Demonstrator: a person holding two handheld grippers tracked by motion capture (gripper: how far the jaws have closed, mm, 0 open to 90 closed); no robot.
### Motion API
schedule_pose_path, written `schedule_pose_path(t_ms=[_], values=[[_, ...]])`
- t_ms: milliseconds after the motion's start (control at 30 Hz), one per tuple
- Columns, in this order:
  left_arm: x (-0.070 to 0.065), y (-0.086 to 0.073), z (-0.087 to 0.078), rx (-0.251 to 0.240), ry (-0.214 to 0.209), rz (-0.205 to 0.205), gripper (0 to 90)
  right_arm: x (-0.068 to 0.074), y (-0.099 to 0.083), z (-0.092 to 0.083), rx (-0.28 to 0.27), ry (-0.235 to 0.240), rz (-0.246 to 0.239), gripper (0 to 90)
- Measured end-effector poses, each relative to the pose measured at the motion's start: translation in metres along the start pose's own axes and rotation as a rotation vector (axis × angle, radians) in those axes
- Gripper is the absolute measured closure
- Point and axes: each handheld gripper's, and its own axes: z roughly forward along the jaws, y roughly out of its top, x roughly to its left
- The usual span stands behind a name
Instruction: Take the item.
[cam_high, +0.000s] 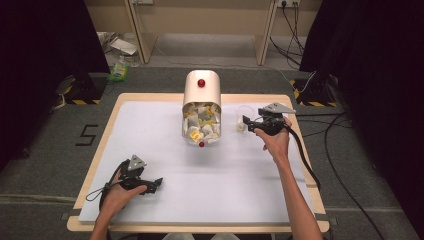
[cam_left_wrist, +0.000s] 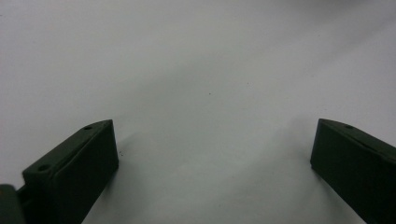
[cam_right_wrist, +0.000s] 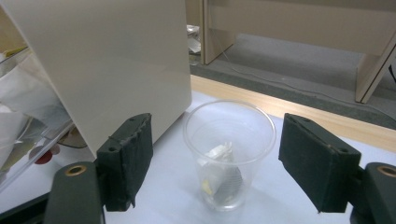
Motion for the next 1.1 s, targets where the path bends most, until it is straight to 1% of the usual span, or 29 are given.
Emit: schedule_pose_path(t_ms=[100, 167, 333, 433, 567, 933, 1100], values=[[0.0, 0.0, 0.0, 0.0, 0.0, 0.0, 0.0, 0.001, -0.001, -0.002, -0.002, 0.0, -0.002, 26.2], [0.0, 0.0, 0.0, 0.0, 0.0, 0.0, 0.0, 0.004, -0.003, -0.004, 0.008, 0.003, -0.007, 25.6], [0.0, 0.0, 0.0, 0.0, 0.0, 0.001, 0.0, 0.007, -0.004, -0.009, 0.002, 0.008, -0.005, 25.6], [0.0, 0.0, 0.0, 0.0, 0.0, 0.001, 0.0, 0.008, -0.004, -0.011, 0.007, 0.007, -0.004, 25.5], [0.0, 0.0, 0.0, 0.0, 0.0, 0.0, 0.0, 0.011, -0.008, -0.012, 0.02, 0.011, -0.015, 25.5], [0.0, 0.0, 0.0, 0.0, 0.0, 0.0, 0.0, 0.021, -0.013, -0.018, 0.031, 0.028, -0.038, 25.0], [0.0, 0.0, 0.0, -0.001, 0.0, 0.0, 0.0, 0.024, -0.015, -0.022, 0.037, 0.026, -0.051, 24.6]])
